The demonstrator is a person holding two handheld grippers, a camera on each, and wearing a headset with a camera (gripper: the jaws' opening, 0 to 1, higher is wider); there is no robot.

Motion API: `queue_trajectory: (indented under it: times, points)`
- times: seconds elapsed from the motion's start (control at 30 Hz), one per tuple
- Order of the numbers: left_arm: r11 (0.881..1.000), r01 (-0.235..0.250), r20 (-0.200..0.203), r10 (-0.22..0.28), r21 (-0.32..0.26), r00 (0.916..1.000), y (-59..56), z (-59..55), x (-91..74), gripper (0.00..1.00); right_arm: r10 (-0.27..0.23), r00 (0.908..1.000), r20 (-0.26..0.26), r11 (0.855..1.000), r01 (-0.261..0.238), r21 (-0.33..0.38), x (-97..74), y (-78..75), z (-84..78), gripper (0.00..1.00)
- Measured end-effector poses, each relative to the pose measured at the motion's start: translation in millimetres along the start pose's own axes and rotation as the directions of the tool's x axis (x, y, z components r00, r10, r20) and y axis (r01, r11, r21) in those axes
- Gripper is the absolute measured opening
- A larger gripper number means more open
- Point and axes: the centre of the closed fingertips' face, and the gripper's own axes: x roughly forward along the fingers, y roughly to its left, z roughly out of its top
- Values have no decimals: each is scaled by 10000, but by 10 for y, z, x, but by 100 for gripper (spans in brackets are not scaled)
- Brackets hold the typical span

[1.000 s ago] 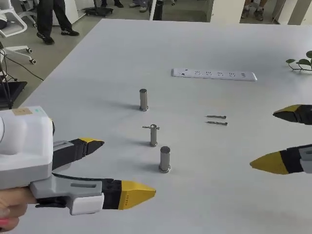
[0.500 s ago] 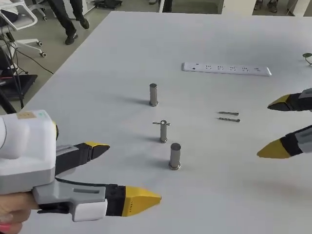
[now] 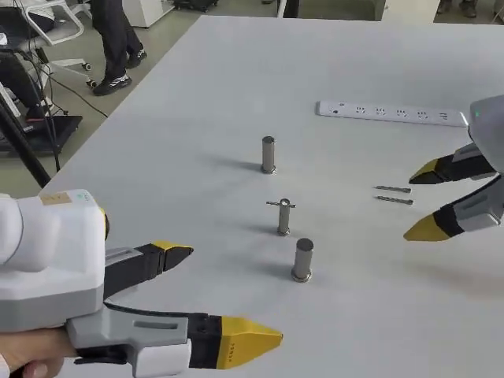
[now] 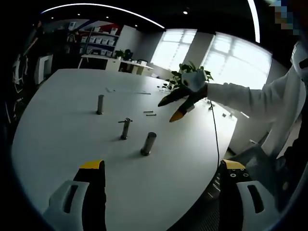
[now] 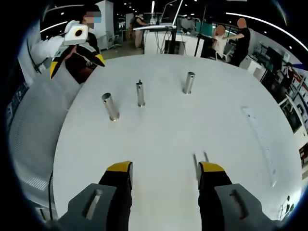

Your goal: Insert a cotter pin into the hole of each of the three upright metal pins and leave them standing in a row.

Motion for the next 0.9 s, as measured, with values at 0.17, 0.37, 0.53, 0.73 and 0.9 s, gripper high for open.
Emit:
queue_trajectory:
  times: [0.17, 0.37, 0.53, 0.73, 0.9]
  points:
    - [10000, 39, 204, -38, -31, 9998, -3, 35, -7, 99, 172, 9974, -702, 9995, -153, 265, 175, -115, -133, 41]
    - [9998, -23, 460, 32, -199, 9989, -28, 55, -12, 99, 42, 9953, -972, 9983, 14, 579, 266, -261, -225, 35]
    - [9981, 50, 395, -26, -616, 9992, -51, -62, 11, 99, 57, 9922, -1245, 9964, 50, 851, 340, -385, -333, 32]
    - [9981, -64, 304, 82, -608, 9995, -56, -127, 16, 99, -88, 9910, -1339, 9943, 229, 1041, 363, -410, -347, 26]
    - [9982, -197, 158, 206, -560, 9997, -29, -163, 17, 98, 191, 9878, -1548, 9928, -4, 1197, 384, -365, -343, 21]
